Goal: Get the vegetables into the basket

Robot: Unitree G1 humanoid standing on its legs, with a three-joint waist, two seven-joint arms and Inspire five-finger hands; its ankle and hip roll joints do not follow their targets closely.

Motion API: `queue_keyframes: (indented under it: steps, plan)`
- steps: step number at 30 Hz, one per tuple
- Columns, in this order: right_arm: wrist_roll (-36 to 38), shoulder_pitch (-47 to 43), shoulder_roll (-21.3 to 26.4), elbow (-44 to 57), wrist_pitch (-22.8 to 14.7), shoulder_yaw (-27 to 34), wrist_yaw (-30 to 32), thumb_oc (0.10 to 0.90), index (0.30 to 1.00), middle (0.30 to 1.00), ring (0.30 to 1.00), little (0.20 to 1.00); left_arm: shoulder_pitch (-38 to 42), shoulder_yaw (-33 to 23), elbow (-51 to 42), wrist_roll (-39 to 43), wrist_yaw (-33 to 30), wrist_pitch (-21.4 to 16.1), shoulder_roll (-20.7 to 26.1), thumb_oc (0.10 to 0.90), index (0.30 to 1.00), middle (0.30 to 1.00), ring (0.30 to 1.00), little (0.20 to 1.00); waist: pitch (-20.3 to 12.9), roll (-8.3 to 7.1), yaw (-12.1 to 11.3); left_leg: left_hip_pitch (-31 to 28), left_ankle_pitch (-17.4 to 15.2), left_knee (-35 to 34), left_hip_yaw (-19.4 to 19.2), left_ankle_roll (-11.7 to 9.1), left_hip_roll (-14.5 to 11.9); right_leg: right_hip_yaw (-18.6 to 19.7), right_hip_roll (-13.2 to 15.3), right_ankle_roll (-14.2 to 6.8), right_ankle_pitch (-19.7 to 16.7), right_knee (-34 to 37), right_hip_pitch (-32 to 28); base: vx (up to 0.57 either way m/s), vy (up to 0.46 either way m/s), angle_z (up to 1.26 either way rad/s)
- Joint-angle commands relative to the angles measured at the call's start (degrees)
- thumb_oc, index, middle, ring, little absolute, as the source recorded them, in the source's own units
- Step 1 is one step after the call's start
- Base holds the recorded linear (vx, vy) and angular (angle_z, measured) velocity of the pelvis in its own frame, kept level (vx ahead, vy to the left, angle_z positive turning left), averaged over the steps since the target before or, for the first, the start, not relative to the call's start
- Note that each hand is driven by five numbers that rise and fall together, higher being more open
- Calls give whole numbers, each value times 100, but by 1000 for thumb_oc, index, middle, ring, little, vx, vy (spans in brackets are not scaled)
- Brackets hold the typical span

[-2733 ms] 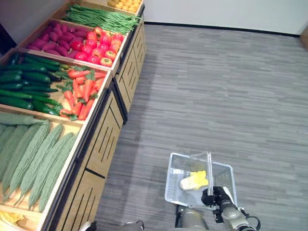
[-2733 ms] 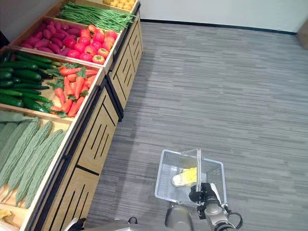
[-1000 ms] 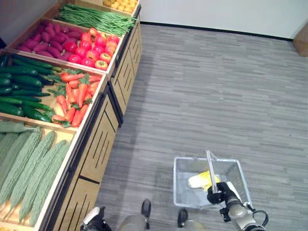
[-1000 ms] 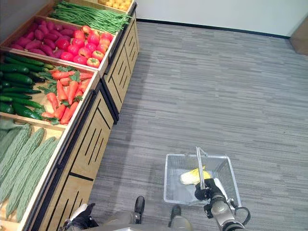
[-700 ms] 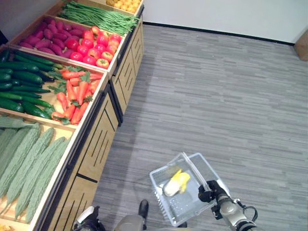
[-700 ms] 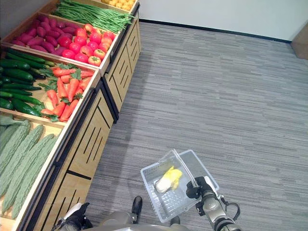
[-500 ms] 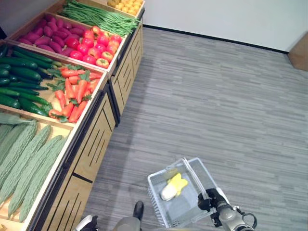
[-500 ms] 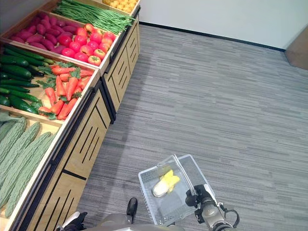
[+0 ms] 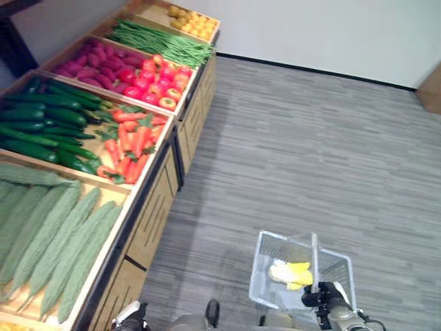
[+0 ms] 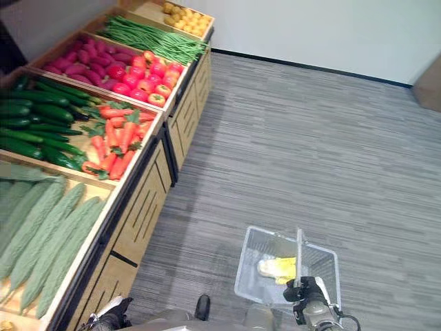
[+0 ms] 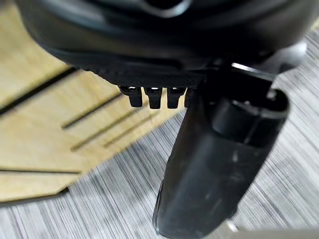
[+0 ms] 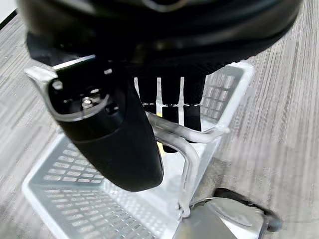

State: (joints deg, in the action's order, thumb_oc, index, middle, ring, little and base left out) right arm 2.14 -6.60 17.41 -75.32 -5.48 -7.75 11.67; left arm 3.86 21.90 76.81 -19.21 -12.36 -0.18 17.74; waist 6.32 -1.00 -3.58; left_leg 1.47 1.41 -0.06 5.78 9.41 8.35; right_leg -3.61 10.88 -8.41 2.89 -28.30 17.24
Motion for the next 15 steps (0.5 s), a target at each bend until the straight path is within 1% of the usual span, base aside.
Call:
queue_keyframes:
  steps: [1, 2, 3, 4, 5, 6, 7, 8, 9, 10, 12, 13, 14, 15]
  plan:
    - [25, -119, 307, 138, 12, -62, 114, 400, 300, 300, 300, 300, 241, -296, -22, -28, -143, -59, 166, 900, 1000, 1000, 1000, 1000, 224, -101, 62, -131, -482, 267, 292, -579, -407, -75, -46, -63, -1136, 1467, -445, 201, -127, 26]
    - [54, -121, 310, 83, 28, -34, 127, 400, 300, 300, 300, 300, 308, -303, -18, -5, -157, -51, 168, 900, 1000, 1000, 1000, 1000, 264, -103, 118, -217, -575, 309, 357, -618, -437, -32, -74, -101, -1176, 1760, -359, 278, -186, 34]
    - [85, -114, 294, 50, 54, -18, 150, 400, 300, 300, 300, 300, 363, -295, -37, 29, -165, -53, 154, 900, 1000, 1000, 1000, 1000, 286, -118, 196, -358, -676, 304, 466, -691, -485, 83, -70, -180, -1291, 2087, -234, 297, -204, 36]
    - [87, -106, 290, 2, 66, -9, 150, 400, 300, 300, 300, 300, 397, -301, -32, 43, -174, -58, 152, 900, 1000, 1000, 1000, 1000, 294, -121, 237, -441, -735, 287, 515, -727, -525, 156, -84, -213, -1370, 2306, -210, 382, -278, 40]
    - [94, -62, 268, 59, 79, -24, 138, 400, 300, 300, 300, 300, 389, -305, -18, 70, -166, -74, 125, 900, 1000, 1000, 1000, 1000, 271, -150, 293, -590, -822, 257, 608, -792, -588, 275, -116, -263, -1491, 2355, -113, 402, -320, 46]
    - [116, 37, 256, 22, 68, 16, 112, 400, 300, 300, 300, 300, 336, -331, 13, 56, -153, -69, 96, 900, 1000, 1000, 1000, 1000, 162, -190, 280, -697, -901, 218, 699, -876, -689, 227, -164, -212, -1323, 2515, -277, 403, -344, 51]
    - [88, 45, 260, -17, 73, 2, 89, 400, 300, 300, 300, 300, 302, -348, 57, 51, -159, -69, 67, 900, 1000, 1000, 1000, 1000, 95, -182, 260, -746, -887, 189, 711, -914, -767, 135, -208, -181, -1302, 2521, -324, 325, -309, 78]
    - [63, 43, 266, -39, 72, -14, 84, 400, 300, 300, 300, 300, 248, -372, 97, 64, -165, -61, 42, 900, 1000, 1000, 1000, 1000, 46, -165, 256, -788, -829, 193, 743, -963, -864, 62, -284, -141, -1263, 2481, -356, 306, -325, 77]
    - [54, 85, 301, -71, 54, -26, 71, 400, 300, 300, 300, 300, 150, -409, 118, 94, -159, -71, 5, 900, 1000, 1000, 1000, 1000, -22, -105, 250, -823, -722, 210, 864, -1057, -1030, -57, -432, -43, -1118, 2409, -428, 227, -245, 72]
    - [54, 85, 302, -71, 54, -27, 71, 400, 300, 300, 300, 300, 150, -409, 118, 94, -159, -71, 5, 900, 1000, 1000, 1000, 1000, -22, -104, 252, -824, -721, 209, 865, -1058, -1032, -59, -433, -43, -1117, 2409, -429, 214, -242, 41]
    - [59, 101, 355, -10, 30, -15, 80, 400, 300, 300, 300, 300, 73, -387, 131, 72, -139, -80, -31, 900, 1000, 1000, 1000, 1000, -43, -68, 255, -813, -575, 306, 961, -1166, -1198, -162, -540, 30, -951, 2294, -447, 175, -218, 17]
    - [65, 105, 393, -17, 17, -11, 81, 400, 300, 300, 300, 300, 36, -348, 136, 39, -143, -82, -52, 900, 1000, 1000, 1000, 1000, -48, -48, 257, -810, -485, 355, 1016, -1212, -1277, -207, -593, 76, -878, 2241, -458, 227, -288, 2]
    - [65, 97, 457, -33, -3, -29, 87, 400, 300, 300, 300, 300, 5, -317, 138, 26, -147, -83, -87, 900, 1000, 1000, 1000, 1000, -38, -26, 236, -747, -320, 494, 1066, -1268, -1349, -270, -646, 137, -790, 2220, -520, 212, -272, 10]
    - [25, 90, 493, -6, -7, -55, 88, 400, 300, 300, 300, 300, -12, -334, 138, 41, -143, -72, -99, 900, 1000, 1000, 1000, 1000, -26, -17, 231, -683, -195, 646, 1109, -1302, -1372, -315, -668, 176, -754, 2227, -572, 152, -184, 19]
